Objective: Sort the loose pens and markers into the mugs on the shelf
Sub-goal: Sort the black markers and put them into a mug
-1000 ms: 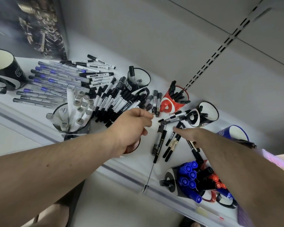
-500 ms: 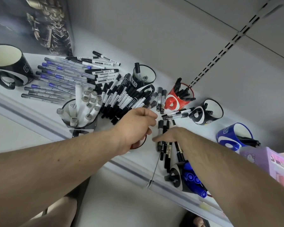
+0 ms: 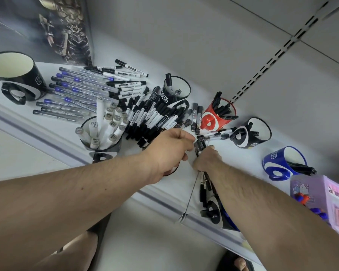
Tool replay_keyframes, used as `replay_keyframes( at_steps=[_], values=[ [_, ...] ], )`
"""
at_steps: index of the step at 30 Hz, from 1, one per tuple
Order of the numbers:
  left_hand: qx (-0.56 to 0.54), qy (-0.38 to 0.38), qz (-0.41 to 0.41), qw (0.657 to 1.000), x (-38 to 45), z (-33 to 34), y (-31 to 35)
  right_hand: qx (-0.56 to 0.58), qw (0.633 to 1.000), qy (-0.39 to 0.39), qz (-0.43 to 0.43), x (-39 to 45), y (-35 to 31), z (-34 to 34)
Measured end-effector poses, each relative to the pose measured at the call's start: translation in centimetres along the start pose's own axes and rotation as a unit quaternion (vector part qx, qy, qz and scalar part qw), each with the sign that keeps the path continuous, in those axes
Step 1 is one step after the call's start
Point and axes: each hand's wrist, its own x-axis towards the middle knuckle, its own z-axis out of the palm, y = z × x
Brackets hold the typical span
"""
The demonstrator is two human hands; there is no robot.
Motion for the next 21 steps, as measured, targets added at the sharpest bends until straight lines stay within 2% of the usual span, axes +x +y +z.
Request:
replay_keyframes(
  at_steps=[4,7,10,13,15,19,21],
  values=[
    [0.006,-0.002,-0.003,1.0,-0.2,0.0,0.0,0.04,0.999,0.016,-0.003,0.7,-0.1,-0.3],
    [0.007,-0.008,-0.002,1.0,-0.4,0.0,0.0,0.104,0.995,-0.01,-0.005,0.5,-0.1,-1.5],
    [0.02,-0.003,-0.004,1.0,-0.5,0.0,0.1,0.225,0.974,-0.014,0.002,-0.4,-0.5,-3.3],
    [0.035,-0.013,0.002,0.999,-1.1,0.6,0.2,0.436,0.9,-0.028,-0.003,-2.7,-0.3,-6.0],
    [0.039,-0.025,0.0,0.999,-1.6,1.4,0.5,0.529,0.848,-0.037,-0.014,-4.7,0.4,-7.5],
    [0.041,0.002,-0.007,0.999,-3.2,2.7,0.5,0.638,0.763,-0.094,-0.034,-9.2,1.3,-8.9],
    [0.03,0.023,-0.053,0.998,-4.2,2.9,0.3,0.667,0.736,-0.109,-0.041,-10.7,1.4,-8.6]
  ],
)
